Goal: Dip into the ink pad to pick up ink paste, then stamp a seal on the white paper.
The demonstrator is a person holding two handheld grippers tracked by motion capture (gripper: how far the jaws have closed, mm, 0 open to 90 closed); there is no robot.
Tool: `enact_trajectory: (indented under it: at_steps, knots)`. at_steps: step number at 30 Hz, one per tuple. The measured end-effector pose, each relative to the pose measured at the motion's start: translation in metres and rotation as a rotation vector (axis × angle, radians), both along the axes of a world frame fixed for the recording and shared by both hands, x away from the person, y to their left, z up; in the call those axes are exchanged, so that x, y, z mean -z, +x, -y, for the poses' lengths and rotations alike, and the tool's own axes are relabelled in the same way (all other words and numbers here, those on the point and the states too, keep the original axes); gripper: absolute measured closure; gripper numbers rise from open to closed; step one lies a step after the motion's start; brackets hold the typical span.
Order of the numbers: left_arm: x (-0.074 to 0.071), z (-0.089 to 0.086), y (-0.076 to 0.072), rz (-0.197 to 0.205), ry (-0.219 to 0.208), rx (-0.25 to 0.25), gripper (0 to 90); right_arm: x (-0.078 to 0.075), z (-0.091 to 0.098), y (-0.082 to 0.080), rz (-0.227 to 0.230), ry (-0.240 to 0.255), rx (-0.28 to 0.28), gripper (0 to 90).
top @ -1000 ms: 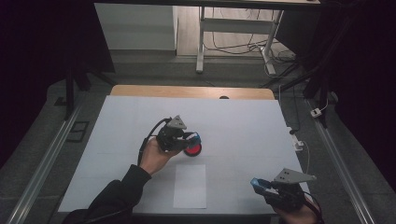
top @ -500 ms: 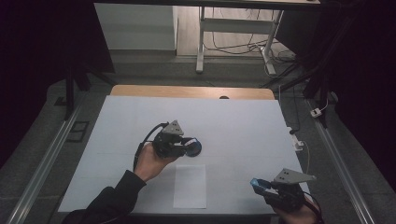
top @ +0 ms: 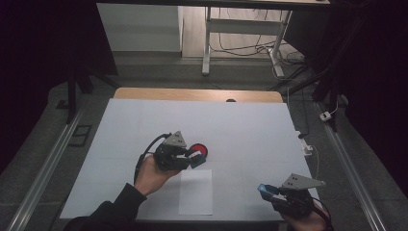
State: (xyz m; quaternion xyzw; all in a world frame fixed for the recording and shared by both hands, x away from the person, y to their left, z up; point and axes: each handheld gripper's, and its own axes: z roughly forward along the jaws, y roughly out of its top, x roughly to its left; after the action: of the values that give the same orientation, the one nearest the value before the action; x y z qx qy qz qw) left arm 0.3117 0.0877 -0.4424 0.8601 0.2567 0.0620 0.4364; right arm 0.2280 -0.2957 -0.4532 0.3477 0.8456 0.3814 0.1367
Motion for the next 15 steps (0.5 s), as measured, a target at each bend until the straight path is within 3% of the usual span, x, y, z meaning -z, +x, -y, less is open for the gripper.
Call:
enact_trajectory:
  at_steps: [15]
  knots:
    - [0.003,-0.001,-0.016,-0.027,0.004,0.016,70.1,0.0,0.0,0.0,0.001,-0.001,-0.001,68.1]
